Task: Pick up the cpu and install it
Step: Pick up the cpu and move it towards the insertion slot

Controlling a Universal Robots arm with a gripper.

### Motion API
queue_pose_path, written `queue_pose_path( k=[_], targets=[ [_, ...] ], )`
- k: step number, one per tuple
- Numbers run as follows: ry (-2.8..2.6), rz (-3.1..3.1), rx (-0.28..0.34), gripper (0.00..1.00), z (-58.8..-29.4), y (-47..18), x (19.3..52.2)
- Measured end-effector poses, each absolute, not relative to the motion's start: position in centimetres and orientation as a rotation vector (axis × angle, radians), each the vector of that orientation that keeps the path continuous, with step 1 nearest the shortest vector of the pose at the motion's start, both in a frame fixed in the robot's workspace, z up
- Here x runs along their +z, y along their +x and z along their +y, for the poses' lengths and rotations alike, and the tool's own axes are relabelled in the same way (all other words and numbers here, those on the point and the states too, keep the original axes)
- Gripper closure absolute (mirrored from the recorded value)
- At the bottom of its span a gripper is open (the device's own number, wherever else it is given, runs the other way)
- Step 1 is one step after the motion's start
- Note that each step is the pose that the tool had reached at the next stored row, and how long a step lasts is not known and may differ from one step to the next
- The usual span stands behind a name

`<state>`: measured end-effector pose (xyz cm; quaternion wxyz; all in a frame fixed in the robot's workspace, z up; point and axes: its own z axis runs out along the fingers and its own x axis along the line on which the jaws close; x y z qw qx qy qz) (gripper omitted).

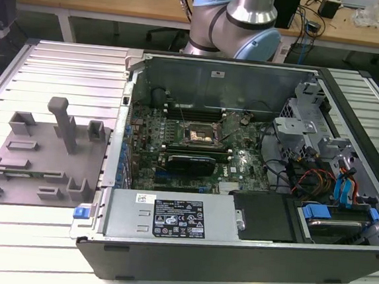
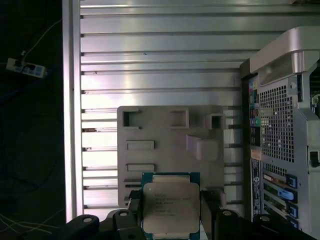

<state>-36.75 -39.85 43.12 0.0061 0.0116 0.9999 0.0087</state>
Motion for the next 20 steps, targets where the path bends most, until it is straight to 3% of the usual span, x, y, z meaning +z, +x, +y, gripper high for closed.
queue_pose_path(
  k=[20],
  targets=[
    [0.037,3.129,0.027,0.45,-39.9,-27.0,43.1]
  ],
)
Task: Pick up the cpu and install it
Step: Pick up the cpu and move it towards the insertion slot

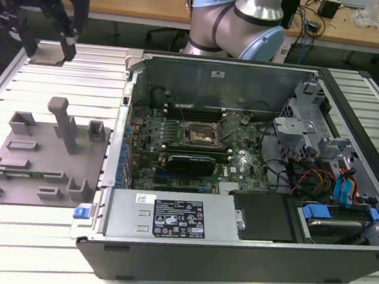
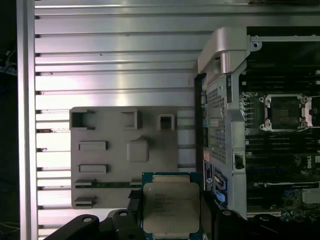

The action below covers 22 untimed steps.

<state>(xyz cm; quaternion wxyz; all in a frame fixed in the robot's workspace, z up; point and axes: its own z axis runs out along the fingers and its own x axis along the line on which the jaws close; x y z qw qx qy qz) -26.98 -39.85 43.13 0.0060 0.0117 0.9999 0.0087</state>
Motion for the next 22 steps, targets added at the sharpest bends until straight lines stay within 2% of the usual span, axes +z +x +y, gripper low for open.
queue_pose_path(
  k=[22],
  targets=[
    [0.036,3.129,0.027,0.45,-39.9,-16.7,43.1]
  ],
)
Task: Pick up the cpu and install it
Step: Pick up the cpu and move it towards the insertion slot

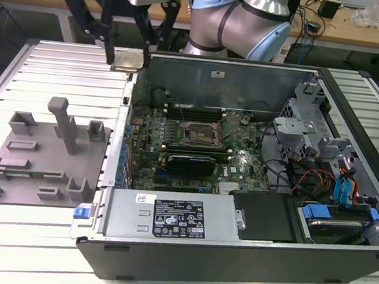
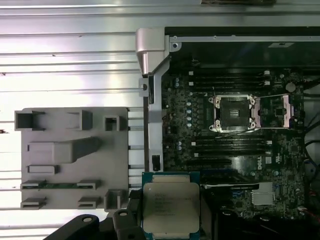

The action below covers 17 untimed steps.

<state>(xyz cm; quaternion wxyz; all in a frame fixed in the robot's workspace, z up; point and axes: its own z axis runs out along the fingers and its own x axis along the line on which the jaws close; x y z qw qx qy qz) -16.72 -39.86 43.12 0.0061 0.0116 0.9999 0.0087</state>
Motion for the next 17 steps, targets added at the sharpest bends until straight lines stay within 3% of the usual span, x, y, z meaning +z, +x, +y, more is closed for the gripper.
queue_pose_path(
  k=[17],
  targets=[
    [0.037,3.129,0.027,0.45,-39.9,-6.7,43.1]
  ],
)
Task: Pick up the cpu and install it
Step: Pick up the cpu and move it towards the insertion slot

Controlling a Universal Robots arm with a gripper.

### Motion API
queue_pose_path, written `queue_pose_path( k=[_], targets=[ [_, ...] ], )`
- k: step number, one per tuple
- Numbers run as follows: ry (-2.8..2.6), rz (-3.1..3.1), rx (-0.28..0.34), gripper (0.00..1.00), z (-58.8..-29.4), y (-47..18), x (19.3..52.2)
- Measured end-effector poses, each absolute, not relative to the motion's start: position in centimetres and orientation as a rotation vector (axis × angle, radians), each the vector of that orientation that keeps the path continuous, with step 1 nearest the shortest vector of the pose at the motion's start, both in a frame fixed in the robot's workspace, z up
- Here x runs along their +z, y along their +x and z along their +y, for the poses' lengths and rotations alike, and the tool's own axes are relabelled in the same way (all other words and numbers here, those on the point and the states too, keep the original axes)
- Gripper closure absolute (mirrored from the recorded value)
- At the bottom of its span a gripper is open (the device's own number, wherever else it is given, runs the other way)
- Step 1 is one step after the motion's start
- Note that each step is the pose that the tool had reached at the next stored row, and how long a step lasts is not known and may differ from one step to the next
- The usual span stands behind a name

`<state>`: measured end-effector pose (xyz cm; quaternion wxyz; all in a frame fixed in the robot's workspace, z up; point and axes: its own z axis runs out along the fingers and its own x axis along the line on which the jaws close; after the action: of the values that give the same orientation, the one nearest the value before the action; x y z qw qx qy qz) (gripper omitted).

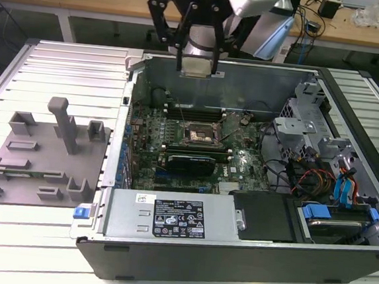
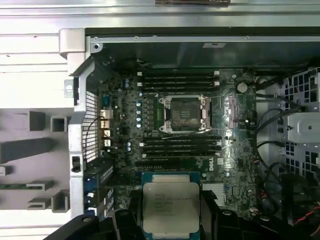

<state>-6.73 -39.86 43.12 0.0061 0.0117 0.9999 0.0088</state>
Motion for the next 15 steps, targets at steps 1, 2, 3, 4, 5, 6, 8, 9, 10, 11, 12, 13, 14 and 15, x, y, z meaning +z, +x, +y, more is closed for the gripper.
queue_pose_path(
  k=[1,2,3,4,5,6,8,9,10,11,12,13,14,15],
  targets=[
    [0.037,3.129,0.027,0.45,-39.9,-6.4,43.1],
    [0.036,3.129,0.027,0.45,-39.9,-6.0,43.1],
    [0.036,3.129,0.027,0.45,-39.9,-5.6,43.1],
    [0.037,3.129,0.027,0.45,-39.9,-4.9,43.1],
    [0.036,3.129,0.027,0.45,-39.9,-4.2,43.1],
    [0.036,3.129,0.027,0.45,-39.9,-3.8,43.1],
    [0.037,3.129,0.028,0.45,-39.9,-3.8,43.1],
    [0.036,3.129,0.027,0.45,-39.9,-3.8,42.9],
    [0.036,3.129,0.027,0.45,-39.9,-3.7,42.6],
    [0.036,3.129,0.027,0.45,-39.9,-3.7,42.4],
    [0.036,3.129,0.027,0.45,-39.9,-3.7,42.2],
    [0.036,3.129,0.027,0.45,-39.9,-3.6,41.9],
    [0.036,3.129,0.027,0.45,-39.9,-3.6,41.8],
    [0.036,3.129,0.028,0.45,-39.9,-3.6,41.5]
  ],
)
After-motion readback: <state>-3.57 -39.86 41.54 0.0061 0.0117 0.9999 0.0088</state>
